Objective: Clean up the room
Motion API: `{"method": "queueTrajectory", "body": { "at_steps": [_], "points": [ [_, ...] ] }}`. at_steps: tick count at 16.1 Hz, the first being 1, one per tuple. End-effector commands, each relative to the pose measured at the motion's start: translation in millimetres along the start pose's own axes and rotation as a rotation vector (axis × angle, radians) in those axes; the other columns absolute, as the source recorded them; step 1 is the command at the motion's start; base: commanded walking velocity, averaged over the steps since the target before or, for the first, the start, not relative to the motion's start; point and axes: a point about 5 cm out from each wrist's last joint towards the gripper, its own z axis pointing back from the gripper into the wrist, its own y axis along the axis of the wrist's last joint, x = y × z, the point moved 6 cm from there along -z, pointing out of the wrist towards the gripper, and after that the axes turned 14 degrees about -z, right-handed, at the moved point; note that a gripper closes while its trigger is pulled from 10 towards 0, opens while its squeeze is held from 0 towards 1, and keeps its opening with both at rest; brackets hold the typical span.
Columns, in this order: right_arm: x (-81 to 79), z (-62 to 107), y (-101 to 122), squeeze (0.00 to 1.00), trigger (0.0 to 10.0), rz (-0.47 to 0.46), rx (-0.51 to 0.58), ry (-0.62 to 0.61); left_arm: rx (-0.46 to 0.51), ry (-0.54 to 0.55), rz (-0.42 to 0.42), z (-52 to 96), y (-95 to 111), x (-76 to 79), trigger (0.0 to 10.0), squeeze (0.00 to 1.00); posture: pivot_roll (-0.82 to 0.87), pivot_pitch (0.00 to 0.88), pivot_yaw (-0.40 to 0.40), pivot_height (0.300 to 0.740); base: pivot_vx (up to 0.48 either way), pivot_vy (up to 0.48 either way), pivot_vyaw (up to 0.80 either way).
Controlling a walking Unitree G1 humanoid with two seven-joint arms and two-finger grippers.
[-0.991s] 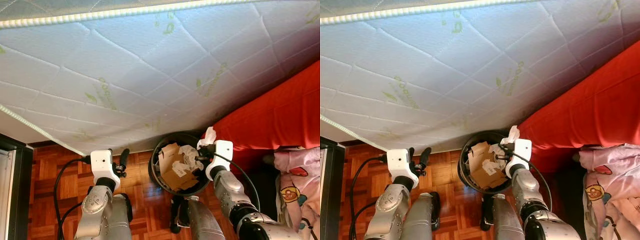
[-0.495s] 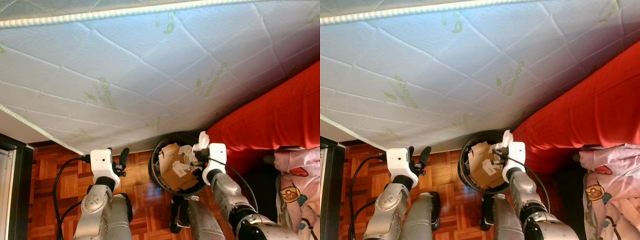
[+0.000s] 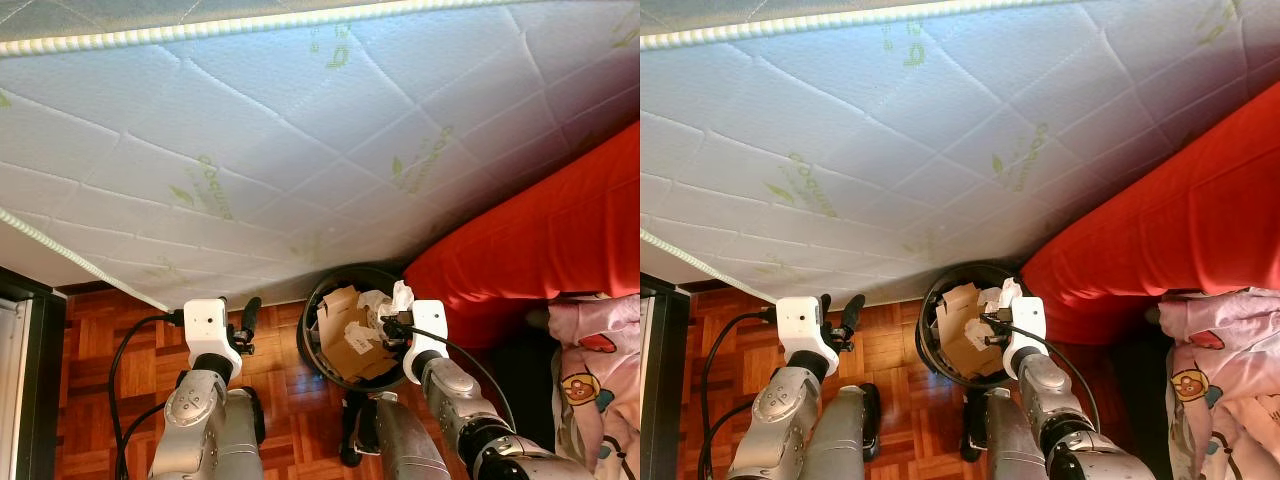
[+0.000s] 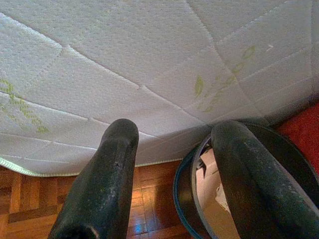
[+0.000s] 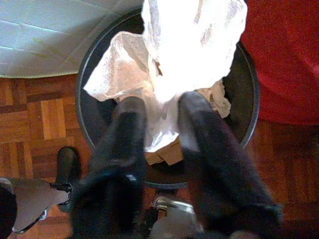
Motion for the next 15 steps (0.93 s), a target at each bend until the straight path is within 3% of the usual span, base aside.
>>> {"method": "queueTrajectory", "body": {
  "at_steps": [1, 15],
  "points": [
    [6.2, 4.6, -21.2, 1.0, 10.0, -0.009, -0.061, -0.015, -0.041, -0.005, 0.006, 7.5, -12.1, 2.3, 10.0, 0.0, 0.21, 0.451, -0.071, 0.662, 0.0, 0.0, 0.0],
    [-2.2, 8.4, -44.2, 1.0, 10.0, -0.022, -0.163, 0.052, -0.045, -0.011, 0.012, 6.6, -12.6, 5.5, 10.0, 0.0, 0.2, 0.461, -0.069, 0.662, 0.0, 0.0, 0.0]
  ]
}}
